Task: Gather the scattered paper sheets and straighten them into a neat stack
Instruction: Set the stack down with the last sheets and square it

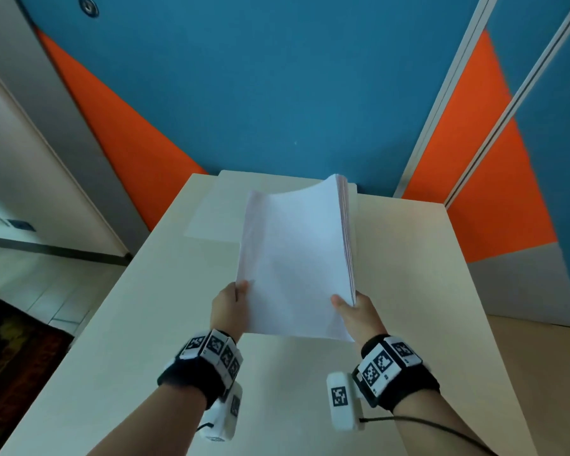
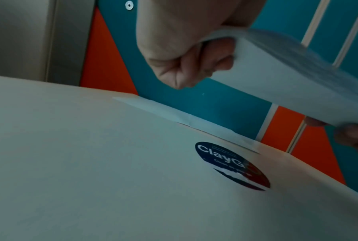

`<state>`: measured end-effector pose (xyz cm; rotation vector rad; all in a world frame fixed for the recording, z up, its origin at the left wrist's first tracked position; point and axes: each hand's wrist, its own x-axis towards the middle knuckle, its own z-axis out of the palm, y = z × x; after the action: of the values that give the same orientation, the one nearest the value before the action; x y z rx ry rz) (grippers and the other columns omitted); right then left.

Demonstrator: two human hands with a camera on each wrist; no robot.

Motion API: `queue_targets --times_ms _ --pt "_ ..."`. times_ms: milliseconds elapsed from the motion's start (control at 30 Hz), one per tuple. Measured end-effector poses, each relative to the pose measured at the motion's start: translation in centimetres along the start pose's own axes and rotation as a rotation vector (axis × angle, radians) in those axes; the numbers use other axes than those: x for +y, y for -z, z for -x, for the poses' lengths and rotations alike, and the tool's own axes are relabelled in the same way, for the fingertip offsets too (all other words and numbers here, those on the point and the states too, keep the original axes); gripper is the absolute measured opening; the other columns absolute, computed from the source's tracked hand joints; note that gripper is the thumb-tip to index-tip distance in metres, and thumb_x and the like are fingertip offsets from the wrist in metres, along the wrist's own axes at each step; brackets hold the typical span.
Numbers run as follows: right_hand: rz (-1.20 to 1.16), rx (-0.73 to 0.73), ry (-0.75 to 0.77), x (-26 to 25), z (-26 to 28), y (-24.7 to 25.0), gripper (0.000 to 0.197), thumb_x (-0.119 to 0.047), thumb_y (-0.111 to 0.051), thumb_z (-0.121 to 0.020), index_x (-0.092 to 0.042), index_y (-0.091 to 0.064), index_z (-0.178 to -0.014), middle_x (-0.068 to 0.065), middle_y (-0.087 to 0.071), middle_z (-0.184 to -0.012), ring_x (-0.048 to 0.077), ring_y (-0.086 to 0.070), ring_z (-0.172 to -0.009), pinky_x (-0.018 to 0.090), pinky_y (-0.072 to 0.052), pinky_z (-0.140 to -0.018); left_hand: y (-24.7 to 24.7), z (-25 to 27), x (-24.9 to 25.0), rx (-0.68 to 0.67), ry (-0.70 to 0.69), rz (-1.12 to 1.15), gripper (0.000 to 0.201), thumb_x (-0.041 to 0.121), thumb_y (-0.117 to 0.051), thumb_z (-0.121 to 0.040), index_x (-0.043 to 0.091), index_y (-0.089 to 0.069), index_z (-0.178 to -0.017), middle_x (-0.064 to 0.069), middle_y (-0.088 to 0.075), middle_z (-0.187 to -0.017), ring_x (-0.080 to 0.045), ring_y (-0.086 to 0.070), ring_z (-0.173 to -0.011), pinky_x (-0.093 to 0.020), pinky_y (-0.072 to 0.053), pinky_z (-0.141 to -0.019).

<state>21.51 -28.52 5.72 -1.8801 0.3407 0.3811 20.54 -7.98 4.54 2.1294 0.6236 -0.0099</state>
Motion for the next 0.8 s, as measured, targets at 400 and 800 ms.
queue_targets --times_ms 400,800 --pt "-0.141 0.145 -0.178 0.8 -6.9 0.8 0.031 -0.028 -0.056 -0.091 -0.01 -0.058 -0.115 0.007 -0.065 -0.11 0.023 -0.061 -0.099 0.033 -0.045 -0.089 5.0 -21.4 -0.9 -0.002 0.191 -0.265 0.055 0.038 -0.057 -0.088 -0.001 -0.053 -0.126 -0.022 -0.054 -0.13 -0.038 -0.052 -0.119 -0.043 -0.041 -0.1" --pt "-0.254 0.176 -0.184 3.3 -8.6 0.1 0.014 -0.012 -0.055 -0.091 -0.01 -0.061 -0.104 0.0 -0.067 -0.093 0.017 -0.061 -0.09 0.034 -0.042 -0.096 3.1 -29.9 -1.1 -0.02 0.383 -0.643 0.106 0.066 -0.072 -0.058 -0.002 -0.042 -0.134 -0.022 -0.044 -0.137 -0.037 -0.041 -0.128 -0.048 -0.036 -0.105"
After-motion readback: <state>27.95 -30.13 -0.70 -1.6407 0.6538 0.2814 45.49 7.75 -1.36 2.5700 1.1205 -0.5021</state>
